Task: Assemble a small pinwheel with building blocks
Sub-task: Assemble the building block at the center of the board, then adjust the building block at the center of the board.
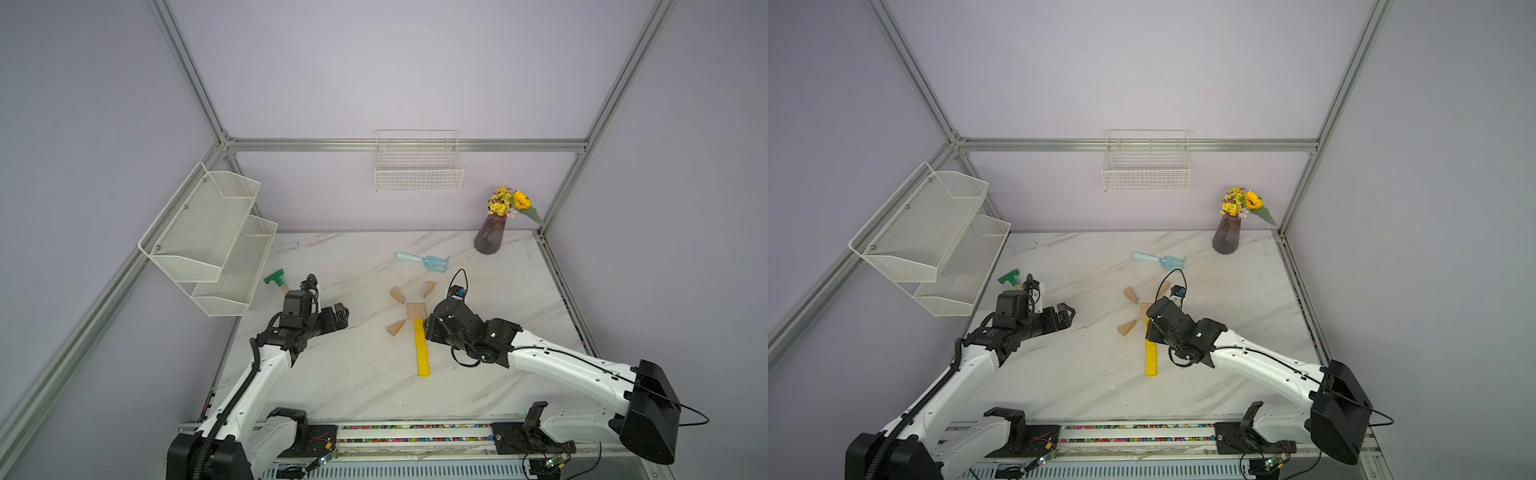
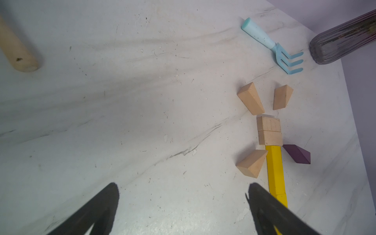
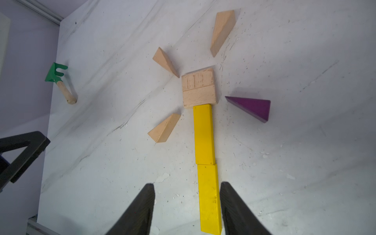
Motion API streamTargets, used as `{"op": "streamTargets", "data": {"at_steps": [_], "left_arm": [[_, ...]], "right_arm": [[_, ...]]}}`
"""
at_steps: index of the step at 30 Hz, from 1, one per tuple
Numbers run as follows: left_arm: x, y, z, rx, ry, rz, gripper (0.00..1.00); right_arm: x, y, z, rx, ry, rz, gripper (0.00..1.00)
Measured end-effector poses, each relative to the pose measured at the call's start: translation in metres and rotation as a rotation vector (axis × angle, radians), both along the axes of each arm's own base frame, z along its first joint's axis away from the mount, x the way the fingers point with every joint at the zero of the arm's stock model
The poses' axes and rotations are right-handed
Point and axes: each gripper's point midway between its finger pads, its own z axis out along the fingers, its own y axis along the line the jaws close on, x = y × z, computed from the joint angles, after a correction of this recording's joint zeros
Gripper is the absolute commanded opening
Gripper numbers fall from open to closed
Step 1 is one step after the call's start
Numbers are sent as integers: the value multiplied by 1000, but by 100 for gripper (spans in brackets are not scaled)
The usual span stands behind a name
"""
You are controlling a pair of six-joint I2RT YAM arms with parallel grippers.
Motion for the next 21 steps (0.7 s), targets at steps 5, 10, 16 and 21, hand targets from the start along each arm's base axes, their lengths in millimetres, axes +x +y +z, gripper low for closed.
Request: {"op": "streamTargets", "data": {"at_steps": [5,10,16,21], "left_arm": [[0,0,1,0,-2,0,100],[0,0,1,-1,-2,0,100],[0,0,1,-1,-2,0,100],[0,0,1,-1,-3,0,100]], "right_arm": [[-10,4,-37,-26,86,47,55],[-27,3,-88,-77,202,85,55],[-33,10,-108,-70,250,114,54],[-32,19,-110,-43,250,133,53]]}}
